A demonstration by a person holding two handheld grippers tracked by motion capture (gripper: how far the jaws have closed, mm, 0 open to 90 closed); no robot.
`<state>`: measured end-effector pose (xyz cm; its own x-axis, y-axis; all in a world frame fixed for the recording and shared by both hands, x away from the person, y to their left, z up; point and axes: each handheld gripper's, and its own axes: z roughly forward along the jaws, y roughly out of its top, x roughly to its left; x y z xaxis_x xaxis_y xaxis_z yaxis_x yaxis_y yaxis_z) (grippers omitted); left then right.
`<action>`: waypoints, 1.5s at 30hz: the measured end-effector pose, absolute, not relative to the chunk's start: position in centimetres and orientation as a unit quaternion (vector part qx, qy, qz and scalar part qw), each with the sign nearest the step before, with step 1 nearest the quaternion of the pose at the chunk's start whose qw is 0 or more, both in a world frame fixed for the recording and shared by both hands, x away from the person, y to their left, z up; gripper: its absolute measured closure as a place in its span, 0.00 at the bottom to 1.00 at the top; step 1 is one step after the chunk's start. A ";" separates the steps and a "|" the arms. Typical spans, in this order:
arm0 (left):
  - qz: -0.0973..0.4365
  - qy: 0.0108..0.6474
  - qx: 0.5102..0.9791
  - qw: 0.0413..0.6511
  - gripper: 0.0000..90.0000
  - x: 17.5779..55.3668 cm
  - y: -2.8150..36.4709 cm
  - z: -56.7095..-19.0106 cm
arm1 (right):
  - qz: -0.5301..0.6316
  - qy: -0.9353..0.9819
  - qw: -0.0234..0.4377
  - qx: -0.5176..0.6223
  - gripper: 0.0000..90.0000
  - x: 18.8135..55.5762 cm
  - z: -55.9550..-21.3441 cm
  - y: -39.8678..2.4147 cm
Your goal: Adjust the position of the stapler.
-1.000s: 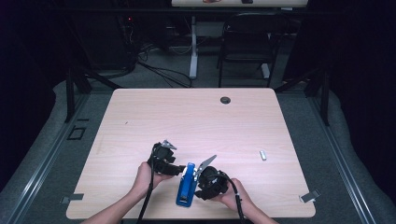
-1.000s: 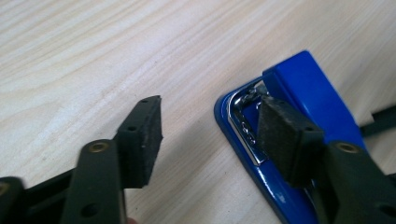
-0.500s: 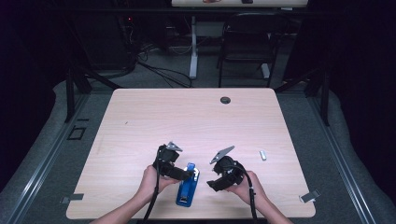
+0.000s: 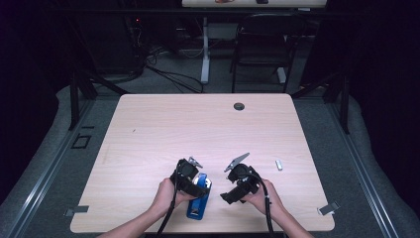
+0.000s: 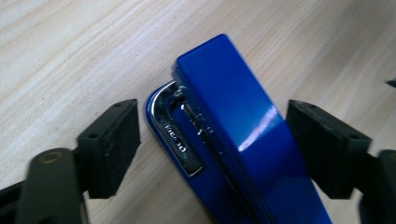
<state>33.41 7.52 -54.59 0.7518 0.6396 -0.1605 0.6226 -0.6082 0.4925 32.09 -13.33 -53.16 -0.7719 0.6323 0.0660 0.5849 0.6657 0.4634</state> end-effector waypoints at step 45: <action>0.035 0.317 0.923 0.215 0.63 32.6 8.8 -54.0 | 0.233 0.909 0.062 0.341 0.16 32.6 -52.8 -14.2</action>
<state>32.59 8.84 -53.97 0.7969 0.5997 -0.0722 0.5701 -0.7072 0.4182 32.65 -14.19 -52.81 -0.7598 0.6485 0.0470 0.5908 0.6585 0.4662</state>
